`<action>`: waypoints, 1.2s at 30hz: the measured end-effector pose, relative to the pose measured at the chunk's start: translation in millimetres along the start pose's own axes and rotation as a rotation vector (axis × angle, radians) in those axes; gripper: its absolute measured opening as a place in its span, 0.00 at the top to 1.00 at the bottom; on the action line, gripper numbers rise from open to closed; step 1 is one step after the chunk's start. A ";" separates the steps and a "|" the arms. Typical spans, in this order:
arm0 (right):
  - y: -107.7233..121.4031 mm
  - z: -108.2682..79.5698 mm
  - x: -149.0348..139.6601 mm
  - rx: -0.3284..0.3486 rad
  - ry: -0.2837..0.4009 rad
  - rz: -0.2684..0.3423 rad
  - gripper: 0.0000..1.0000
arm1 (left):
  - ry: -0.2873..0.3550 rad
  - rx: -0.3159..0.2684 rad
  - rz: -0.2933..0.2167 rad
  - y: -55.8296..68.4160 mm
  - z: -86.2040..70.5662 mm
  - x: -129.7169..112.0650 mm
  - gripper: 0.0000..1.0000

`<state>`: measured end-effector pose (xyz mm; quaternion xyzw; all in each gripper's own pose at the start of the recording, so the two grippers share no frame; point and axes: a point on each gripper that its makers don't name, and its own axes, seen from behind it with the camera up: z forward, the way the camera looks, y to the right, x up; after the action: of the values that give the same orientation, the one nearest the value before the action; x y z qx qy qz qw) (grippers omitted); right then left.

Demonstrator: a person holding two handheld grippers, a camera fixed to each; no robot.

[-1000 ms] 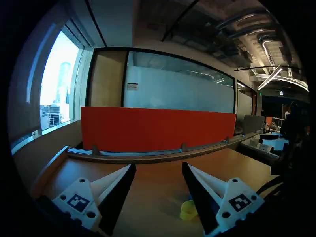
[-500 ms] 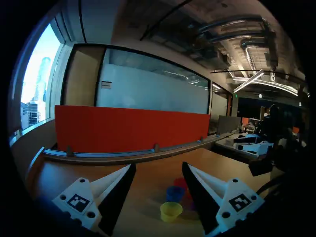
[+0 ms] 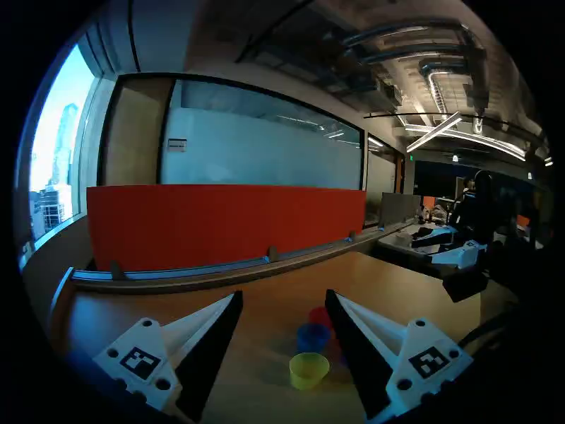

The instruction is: Pour water

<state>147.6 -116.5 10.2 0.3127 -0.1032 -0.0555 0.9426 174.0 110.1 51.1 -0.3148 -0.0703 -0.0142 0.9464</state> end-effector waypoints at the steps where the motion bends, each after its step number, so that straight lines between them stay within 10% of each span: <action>1: -1.1 -0.1 -3.1 0.006 -0.012 -0.005 0.01 | -0.006 -0.006 0.003 0.3 0.7 -1.2 0.14; 36: -25.5 3.0 -70.8 0.112 -0.195 -0.074 0.01 | -0.115 -0.093 0.091 -7.5 19.7 -32.2 0.14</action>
<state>77.0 -126.6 -14.1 0.3617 -0.1857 -0.1145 0.9064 139.1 115.3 66.6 -0.3618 -0.1092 0.0435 0.9248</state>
